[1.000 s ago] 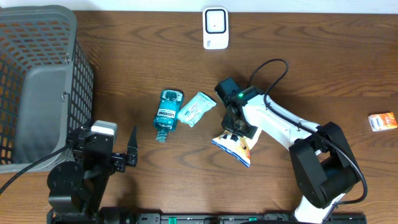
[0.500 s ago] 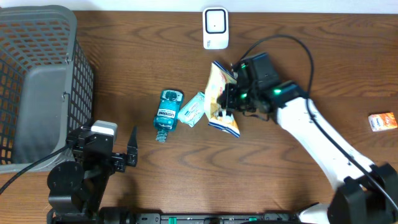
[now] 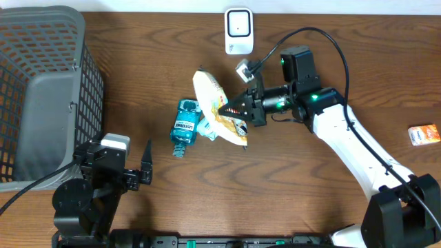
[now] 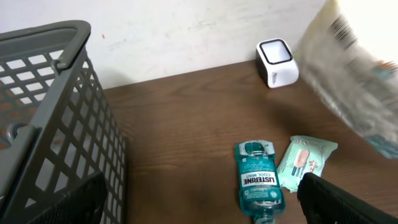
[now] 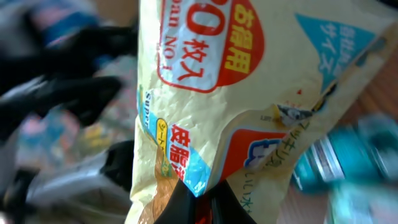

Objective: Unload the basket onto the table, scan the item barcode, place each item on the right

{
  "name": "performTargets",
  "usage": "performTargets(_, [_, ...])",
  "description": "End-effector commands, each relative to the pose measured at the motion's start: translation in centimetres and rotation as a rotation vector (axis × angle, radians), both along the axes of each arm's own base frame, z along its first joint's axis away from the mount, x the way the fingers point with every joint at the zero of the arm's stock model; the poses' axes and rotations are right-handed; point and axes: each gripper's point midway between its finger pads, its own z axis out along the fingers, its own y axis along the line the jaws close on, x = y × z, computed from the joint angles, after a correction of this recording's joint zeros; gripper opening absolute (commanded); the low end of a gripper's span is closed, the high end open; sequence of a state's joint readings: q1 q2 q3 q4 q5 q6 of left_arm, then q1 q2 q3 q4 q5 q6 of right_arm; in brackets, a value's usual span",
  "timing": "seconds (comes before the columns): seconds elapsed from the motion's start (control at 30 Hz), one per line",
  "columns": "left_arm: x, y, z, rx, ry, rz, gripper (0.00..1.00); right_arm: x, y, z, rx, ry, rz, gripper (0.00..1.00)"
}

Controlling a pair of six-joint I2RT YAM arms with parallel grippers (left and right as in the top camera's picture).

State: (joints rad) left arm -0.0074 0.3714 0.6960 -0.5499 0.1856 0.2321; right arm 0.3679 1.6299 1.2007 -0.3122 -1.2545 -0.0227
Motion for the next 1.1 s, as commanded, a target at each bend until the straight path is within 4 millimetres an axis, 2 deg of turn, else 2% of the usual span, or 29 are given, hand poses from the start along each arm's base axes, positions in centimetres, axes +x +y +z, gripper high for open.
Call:
performTargets(0.0, [0.0,-0.2,0.4,-0.013,-0.009,-0.01,0.98,-3.4,-0.4,4.1,0.275,-0.254,0.261,0.01])
performTargets(0.23, [0.0,-0.2,0.4,-0.013,-0.009,-0.01,0.98,-2.7,-0.1,5.5,0.331,-0.485,0.282,0.01])
performTargets(0.47, [0.0,-0.2,0.4,-0.013,-0.009,-0.01,0.98,-3.0,0.6,6.3,0.351,-0.539,0.308,0.01])
performTargets(0.6, [0.0,-0.2,0.4,-0.013,-0.009,-0.01,0.98,-2.4,0.1,6.9,0.36,-0.602,0.294,0.01])
performTargets(0.83, [0.0,-0.2,0.4,-0.013,-0.009,-0.01,0.98,-0.1,-2.0,7.3,0.325,-0.552,0.215,0.01])
performTargets(1.07, [0.0,-0.2,0.4,-0.013,-0.009,-0.01,0.98,1.3,-3.6,7.3,0.29,-0.442,0.151,0.01])
